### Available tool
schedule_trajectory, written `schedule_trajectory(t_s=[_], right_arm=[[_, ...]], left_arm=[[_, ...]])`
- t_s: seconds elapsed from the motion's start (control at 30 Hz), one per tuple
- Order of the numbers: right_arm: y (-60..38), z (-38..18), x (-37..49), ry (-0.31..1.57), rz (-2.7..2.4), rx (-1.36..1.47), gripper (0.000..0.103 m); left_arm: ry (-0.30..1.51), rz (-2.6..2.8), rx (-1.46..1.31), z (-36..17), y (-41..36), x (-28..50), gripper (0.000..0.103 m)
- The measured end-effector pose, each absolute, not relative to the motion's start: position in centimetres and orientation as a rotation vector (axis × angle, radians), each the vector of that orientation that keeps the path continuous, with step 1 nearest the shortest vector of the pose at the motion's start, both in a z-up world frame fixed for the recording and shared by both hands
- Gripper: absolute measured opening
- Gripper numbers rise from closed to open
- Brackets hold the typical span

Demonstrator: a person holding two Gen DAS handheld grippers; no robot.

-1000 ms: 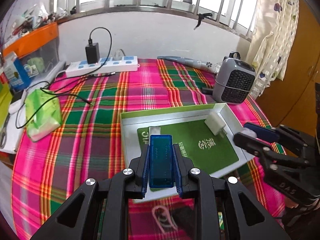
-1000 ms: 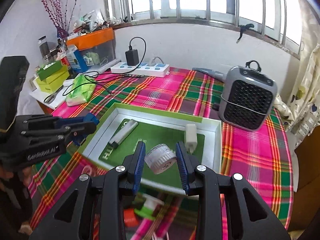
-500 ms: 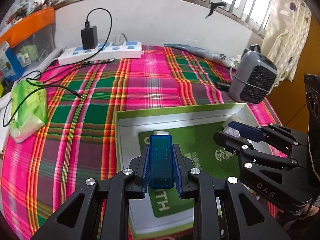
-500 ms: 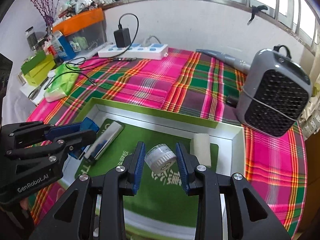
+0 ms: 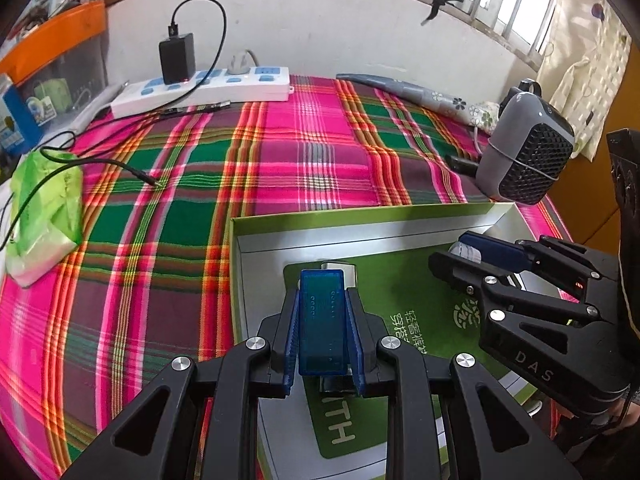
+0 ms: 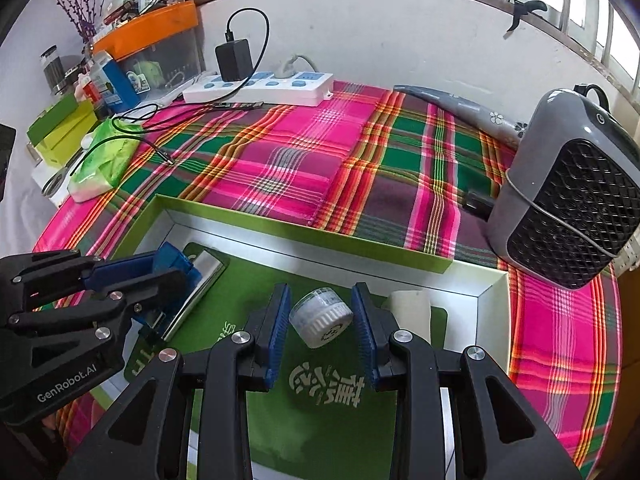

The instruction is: Organize rigid objects

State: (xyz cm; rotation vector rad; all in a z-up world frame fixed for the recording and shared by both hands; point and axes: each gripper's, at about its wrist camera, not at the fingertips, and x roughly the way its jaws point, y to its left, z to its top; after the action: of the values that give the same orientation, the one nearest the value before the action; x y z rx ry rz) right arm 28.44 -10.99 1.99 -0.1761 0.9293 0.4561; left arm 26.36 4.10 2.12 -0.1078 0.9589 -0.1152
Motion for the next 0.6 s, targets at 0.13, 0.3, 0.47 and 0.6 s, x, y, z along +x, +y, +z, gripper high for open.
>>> schedule_trajectory(t_s=[0.13, 0.3, 0.47, 0.6], right_arm=[[-10.81, 1.66, 28.57, 0.937, 0.459, -0.181, 0.033], [-10.78, 1.61, 28.68, 0.934, 0.457, -0.179, 0.033], [-10.67, 1.58, 28.73, 0.932, 0.457, -0.176, 0.033], [-10.64, 1.57, 28.79, 0.932, 0.458, -0.175, 0.033]], left_arm=[[0.960, -0.117, -0.109, 2.02, 4.05, 26.44, 0.021], [0.962, -0.117, -0.111, 1.95, 3.98, 26.52, 0.021], [0.964, -0.117, -0.113, 1.90, 4.00, 26.56, 0.021], [0.966, -0.116, -0.112, 1.88, 4.02, 26.64, 0.021]])
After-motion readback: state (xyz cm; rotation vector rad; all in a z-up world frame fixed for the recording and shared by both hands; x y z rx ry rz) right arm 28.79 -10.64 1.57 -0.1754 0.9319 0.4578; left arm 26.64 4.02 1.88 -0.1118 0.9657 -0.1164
